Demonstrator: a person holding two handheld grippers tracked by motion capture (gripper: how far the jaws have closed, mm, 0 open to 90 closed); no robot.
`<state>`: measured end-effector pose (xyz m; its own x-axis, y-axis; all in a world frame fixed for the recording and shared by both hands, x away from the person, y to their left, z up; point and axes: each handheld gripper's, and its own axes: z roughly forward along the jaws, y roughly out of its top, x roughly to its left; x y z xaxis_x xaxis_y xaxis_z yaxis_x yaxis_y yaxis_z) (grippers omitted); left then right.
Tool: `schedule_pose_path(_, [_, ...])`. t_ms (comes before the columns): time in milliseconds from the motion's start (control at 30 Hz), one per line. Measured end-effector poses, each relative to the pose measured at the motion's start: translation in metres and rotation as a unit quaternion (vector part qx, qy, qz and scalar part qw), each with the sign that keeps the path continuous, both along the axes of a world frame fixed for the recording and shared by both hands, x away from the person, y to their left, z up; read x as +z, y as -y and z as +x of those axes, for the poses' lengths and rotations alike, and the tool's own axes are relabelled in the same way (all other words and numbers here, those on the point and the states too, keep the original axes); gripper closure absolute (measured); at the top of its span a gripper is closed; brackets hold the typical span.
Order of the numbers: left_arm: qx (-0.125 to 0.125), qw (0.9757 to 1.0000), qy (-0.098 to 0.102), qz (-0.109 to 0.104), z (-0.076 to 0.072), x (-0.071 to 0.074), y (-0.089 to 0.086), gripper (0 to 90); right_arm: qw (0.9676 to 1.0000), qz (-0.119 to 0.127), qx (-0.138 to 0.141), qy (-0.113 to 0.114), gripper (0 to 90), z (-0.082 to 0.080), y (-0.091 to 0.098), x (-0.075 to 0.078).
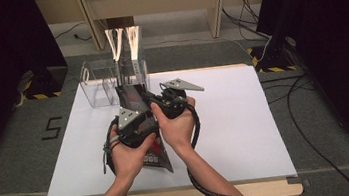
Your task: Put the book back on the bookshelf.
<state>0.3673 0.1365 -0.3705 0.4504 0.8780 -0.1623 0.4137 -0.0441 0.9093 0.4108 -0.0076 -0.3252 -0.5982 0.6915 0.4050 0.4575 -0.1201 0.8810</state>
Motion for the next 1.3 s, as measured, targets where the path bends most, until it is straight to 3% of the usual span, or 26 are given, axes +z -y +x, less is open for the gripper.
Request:
schedule_pose_path(333, [0.007, 0.9997, -0.006, -0.024, -0.015, -0.002, -0.011, 49.9, 0.9993, -0.002, 0.036, -0.007, 86.0, -0.006, -0.012, 0.002])
schedule_pose_path(467, [0.011, 0.9991, -0.007, -0.042, -0.025, -0.004, -0.019, 58.4, 0.9980, -0.015, 0.061, 0.005, 85.7, -0.009, -0.016, 0.003])
schedule_pose_path(700, [0.020, 0.9971, -0.020, -0.071, -0.034, -0.009, -0.034, 66.9, 0.9929, -0.044, 0.106, 0.032, 82.6, -0.012, -0.029, 0.001])
schedule_pose_path(933, [0.030, 0.9968, -0.027, -0.068, -0.037, -0.013, -0.050, 81.9, 0.9891, -0.073, 0.112, 0.062, 72.1, -0.014, -0.041, 0.000])
schedule_pose_path(967, [0.027, 0.9960, -0.033, -0.078, -0.036, -0.014, -0.054, 84.7, 0.9888, -0.073, 0.116, 0.059, 70.1, -0.015, -0.041, 0.001])
schedule_pose_path(1033, [0.028, 0.9964, -0.032, -0.073, -0.035, -0.014, -0.059, 86.3, 0.9878, -0.071, 0.122, 0.067, 65.8, -0.018, -0.040, 0.004])
schedule_pose_path(1167, [0.030, 0.9956, -0.030, -0.083, -0.036, -0.015, -0.064, 86.4, 0.9869, -0.055, 0.134, 0.071, 62.9, -0.025, -0.031, 0.009])
schedule_pose_path(1300, [0.021, 0.9962, -0.024, -0.080, -0.038, -0.016, -0.064, 86.5, 0.9898, -0.041, 0.116, 0.073, 62.6, -0.026, -0.011, 0.015])
